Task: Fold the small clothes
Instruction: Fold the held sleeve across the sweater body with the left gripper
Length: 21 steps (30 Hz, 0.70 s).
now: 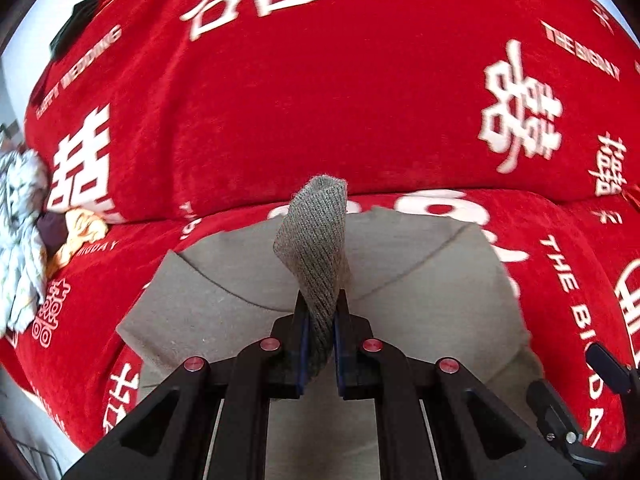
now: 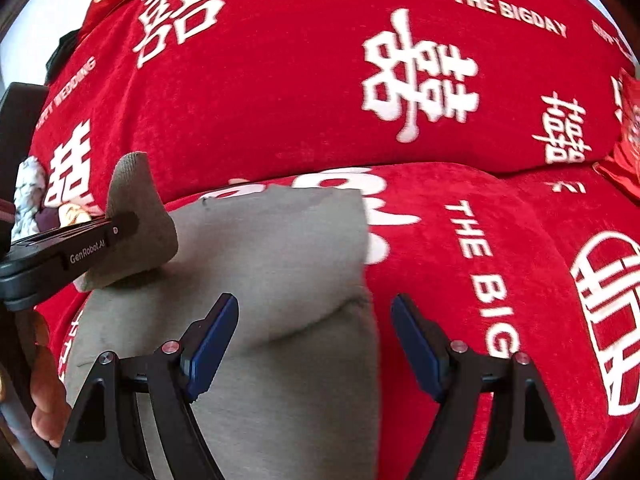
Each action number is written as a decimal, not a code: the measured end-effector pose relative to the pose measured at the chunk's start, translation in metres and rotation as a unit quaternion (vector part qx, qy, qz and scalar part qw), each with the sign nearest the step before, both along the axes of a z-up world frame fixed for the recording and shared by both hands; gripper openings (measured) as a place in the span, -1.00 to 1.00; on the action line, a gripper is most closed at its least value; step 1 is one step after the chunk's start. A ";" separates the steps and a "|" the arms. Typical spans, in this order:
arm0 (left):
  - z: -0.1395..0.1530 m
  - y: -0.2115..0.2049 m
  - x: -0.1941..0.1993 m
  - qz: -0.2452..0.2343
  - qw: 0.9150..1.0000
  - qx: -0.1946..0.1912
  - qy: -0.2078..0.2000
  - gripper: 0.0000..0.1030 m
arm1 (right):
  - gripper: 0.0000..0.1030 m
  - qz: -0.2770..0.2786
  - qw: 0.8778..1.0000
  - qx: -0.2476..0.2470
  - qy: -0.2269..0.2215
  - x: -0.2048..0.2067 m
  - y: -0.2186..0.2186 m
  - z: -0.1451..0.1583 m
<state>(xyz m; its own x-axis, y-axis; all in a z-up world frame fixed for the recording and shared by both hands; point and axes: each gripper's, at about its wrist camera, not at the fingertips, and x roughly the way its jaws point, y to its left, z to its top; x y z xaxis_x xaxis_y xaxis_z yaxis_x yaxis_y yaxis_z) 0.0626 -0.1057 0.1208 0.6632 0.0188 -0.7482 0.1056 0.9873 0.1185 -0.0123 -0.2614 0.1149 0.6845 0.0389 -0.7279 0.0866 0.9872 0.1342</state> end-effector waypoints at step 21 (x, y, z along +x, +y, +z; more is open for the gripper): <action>-0.044 -0.064 -0.012 -0.065 0.996 -0.018 0.058 -0.78 | 0.58 -0.015 0.999 0.028 0.002 -0.011 -0.041 -0.022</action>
